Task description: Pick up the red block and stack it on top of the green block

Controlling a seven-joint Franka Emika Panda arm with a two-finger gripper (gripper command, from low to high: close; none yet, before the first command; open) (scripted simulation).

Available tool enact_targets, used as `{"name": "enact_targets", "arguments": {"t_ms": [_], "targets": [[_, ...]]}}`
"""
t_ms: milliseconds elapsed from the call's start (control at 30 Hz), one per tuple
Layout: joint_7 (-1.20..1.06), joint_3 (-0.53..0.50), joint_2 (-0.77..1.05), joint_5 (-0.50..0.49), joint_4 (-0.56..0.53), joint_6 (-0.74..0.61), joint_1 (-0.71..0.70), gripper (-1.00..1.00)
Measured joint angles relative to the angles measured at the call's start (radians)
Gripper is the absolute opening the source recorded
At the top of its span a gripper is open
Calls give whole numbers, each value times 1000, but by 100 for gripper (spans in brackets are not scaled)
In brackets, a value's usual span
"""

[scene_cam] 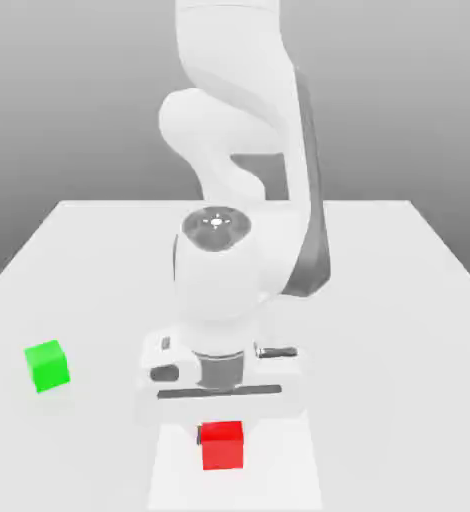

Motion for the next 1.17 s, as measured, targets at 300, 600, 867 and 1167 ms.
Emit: {"name": "enact_targets", "arguments": {"t_ms": [300, 600, 867, 1167], "targets": [[-145, -73, -221, -58, -46, -172, -119, -100], [-561, -193, -318, -106, -92, -217, -375, -100], [-902, -316, -337, -80, -123, -210, -484, -100], [-1042, -265, -149, 102, -116, -42, -500, 100]]}}
